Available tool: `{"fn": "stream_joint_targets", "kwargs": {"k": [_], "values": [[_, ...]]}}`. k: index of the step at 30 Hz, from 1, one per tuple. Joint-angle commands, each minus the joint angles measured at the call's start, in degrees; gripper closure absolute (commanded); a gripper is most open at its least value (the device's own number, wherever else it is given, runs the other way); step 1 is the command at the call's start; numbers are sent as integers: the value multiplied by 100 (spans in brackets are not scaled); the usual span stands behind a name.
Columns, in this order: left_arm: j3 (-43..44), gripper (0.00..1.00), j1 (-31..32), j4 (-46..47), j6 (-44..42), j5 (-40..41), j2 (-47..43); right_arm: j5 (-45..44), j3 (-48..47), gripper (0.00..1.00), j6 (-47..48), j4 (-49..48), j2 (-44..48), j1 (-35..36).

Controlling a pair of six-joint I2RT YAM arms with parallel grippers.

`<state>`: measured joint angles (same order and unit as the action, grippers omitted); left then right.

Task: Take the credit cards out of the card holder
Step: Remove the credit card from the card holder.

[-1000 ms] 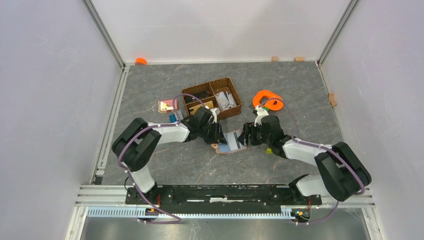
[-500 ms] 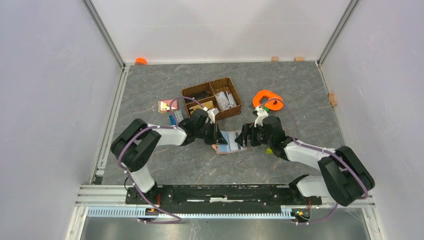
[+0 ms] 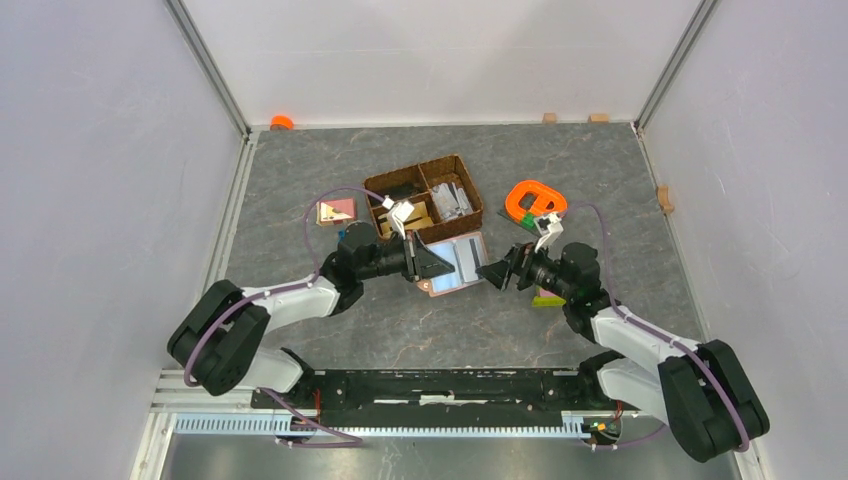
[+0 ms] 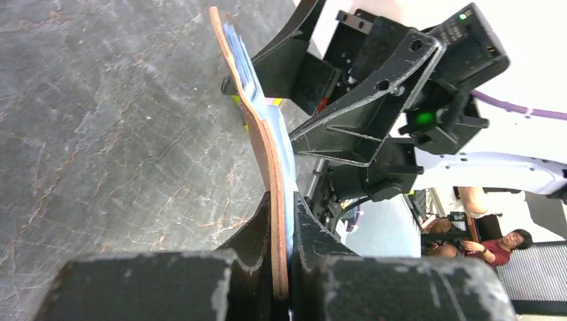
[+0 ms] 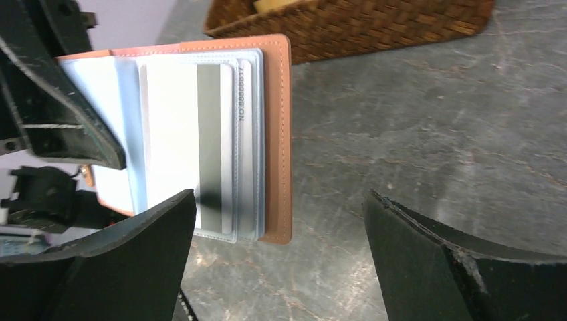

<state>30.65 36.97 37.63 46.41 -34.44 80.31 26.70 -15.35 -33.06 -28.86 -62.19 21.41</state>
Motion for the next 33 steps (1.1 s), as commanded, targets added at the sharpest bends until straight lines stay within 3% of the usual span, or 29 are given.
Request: {"fn": "stream_joint_targets", "kwargs": {"k": [1,7,26,29,33], "values": [[-183,98,-5,1150,268,-262,-425,965,427,2,-854,-1730,278,-135],[-404,98,3,1645,335,-343,-712,1383,717,4,-1532,-2964,428,-146],[-263,98,73,1668,449,-482,-471,1549,859,46,-1934,-3688,528,-145],[-246,98,73,1570,408,-443,-468,1553,863,58,-1937,-3723,523,-137],[-245,94,74,1099,174,-142,-617,1448,884,90,-1894,-3706,508,-136]]}}
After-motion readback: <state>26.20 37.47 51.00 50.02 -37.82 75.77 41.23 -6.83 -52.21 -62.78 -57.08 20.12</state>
